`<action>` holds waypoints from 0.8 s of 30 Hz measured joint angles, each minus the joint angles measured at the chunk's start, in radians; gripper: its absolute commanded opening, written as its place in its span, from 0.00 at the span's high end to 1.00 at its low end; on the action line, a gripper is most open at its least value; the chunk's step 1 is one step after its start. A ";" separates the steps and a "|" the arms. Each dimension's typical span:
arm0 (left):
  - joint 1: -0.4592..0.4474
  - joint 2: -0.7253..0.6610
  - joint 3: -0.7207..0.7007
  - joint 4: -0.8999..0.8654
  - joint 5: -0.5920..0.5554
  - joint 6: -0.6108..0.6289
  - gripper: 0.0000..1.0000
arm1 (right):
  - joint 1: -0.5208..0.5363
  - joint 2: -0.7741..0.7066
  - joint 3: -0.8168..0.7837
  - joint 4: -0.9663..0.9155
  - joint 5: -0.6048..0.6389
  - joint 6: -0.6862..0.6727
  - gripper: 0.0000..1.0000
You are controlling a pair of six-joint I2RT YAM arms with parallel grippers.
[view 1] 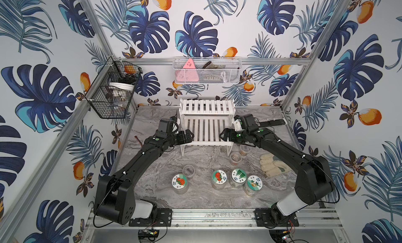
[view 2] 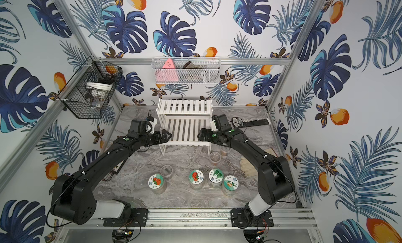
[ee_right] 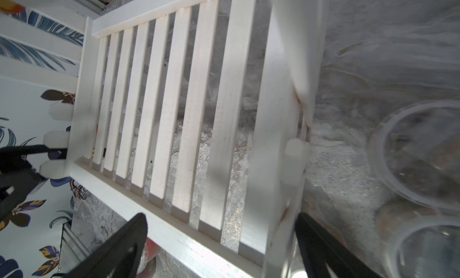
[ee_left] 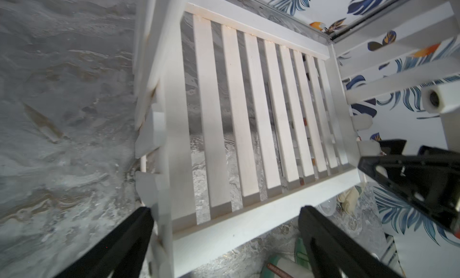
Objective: Place the seed container on the shelf
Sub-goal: Move the shelf to the center of the board.
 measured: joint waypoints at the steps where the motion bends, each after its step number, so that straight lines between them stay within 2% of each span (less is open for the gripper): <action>1: -0.019 -0.002 0.000 -0.001 -0.005 -0.002 0.01 | -0.024 -0.005 -0.006 0.001 -0.016 0.000 0.04; 5: -0.049 -0.024 -0.003 -0.018 -0.027 -0.021 0.01 | -0.078 -0.019 -0.029 0.011 -0.107 -0.005 0.04; 13: -0.051 -0.060 0.006 -0.088 -0.137 -0.023 0.01 | -0.084 -0.023 -0.037 0.019 -0.276 -0.022 0.04; 20: -0.052 -0.070 0.014 -0.116 -0.150 -0.016 0.01 | -0.084 -0.064 -0.032 0.013 -0.255 -0.025 0.01; 24: -0.055 -0.097 0.016 -0.152 -0.177 -0.003 0.01 | -0.087 -0.122 -0.009 -0.019 -0.153 -0.033 0.00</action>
